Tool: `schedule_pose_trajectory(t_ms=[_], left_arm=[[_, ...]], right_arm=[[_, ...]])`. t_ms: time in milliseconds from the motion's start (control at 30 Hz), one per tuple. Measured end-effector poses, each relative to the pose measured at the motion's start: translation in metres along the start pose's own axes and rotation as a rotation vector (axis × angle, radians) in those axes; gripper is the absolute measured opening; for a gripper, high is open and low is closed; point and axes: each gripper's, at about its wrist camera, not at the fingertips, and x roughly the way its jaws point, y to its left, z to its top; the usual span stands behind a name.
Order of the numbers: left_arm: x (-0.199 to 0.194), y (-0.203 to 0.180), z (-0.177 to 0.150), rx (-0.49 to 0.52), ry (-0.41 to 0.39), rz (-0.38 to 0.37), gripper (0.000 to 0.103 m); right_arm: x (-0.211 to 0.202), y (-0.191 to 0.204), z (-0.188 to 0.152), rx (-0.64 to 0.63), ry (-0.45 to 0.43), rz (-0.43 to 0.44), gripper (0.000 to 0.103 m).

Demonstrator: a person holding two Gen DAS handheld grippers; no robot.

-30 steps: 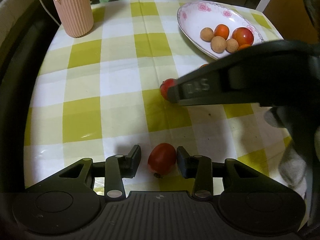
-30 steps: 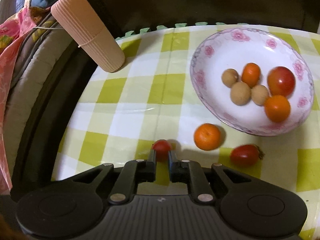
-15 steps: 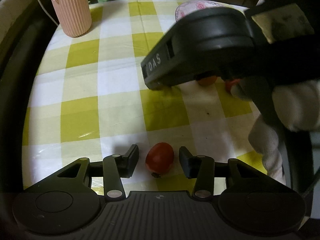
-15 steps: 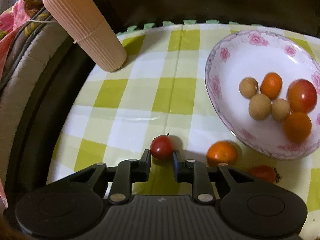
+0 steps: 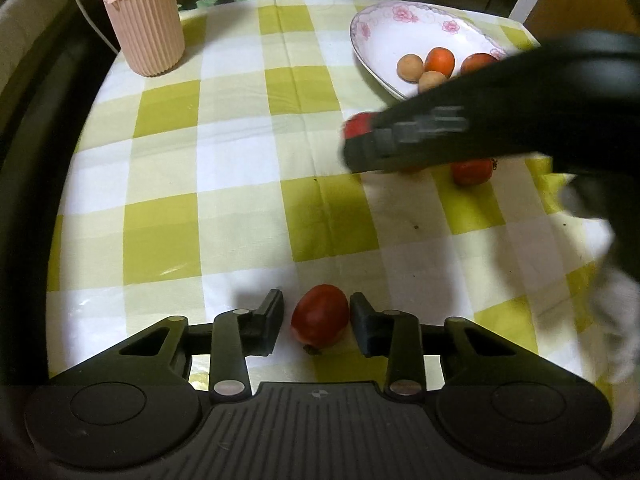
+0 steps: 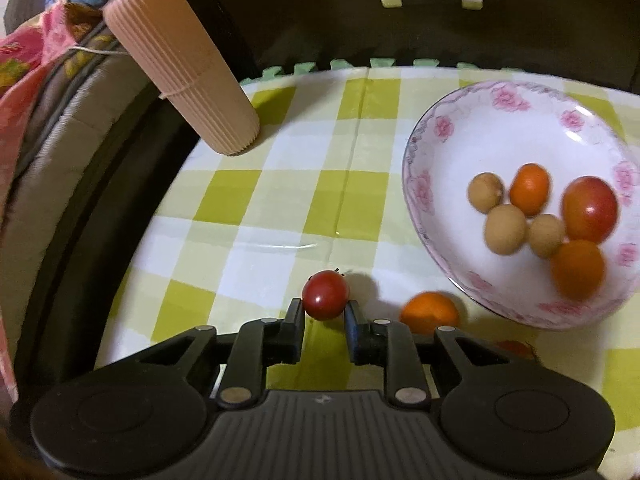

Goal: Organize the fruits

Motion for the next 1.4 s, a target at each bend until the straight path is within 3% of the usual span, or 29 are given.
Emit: schedule_pose_trajectory(t_ms=[167, 367, 900, 1233, 1400], left_arm=[[-0.001, -0.003, -0.003, 0.017, -0.011, 0.016, 0.045], [-0.001, -0.012, -0.008, 0.029, -0.019, 0.022, 0.037], [-0.001, -0.023, -0.014, 0.074, -0.038, -0.014, 0.037], [-0.001, -0.026, -0.015, 0.088, -0.042, -0.037, 0.048], [-0.003, -0.022, -0.013, 0.054, -0.04, -0.063, 0.057]], right_arm=[[-0.037, -0.006, -0.018, -0.01, -0.025, -0.019, 0.02], [-0.066, -0.025, -0.058, 0.0, -0.004, -0.058, 0.02], [-0.058, -0.042, -0.11, -0.08, 0.042, -0.14, 0.02], [-0.055, -0.048, -0.113, -0.07, 0.037, -0.121, 0.023], [-0.056, -0.049, -0.11, -0.061, 0.035, -0.114, 0.038]])
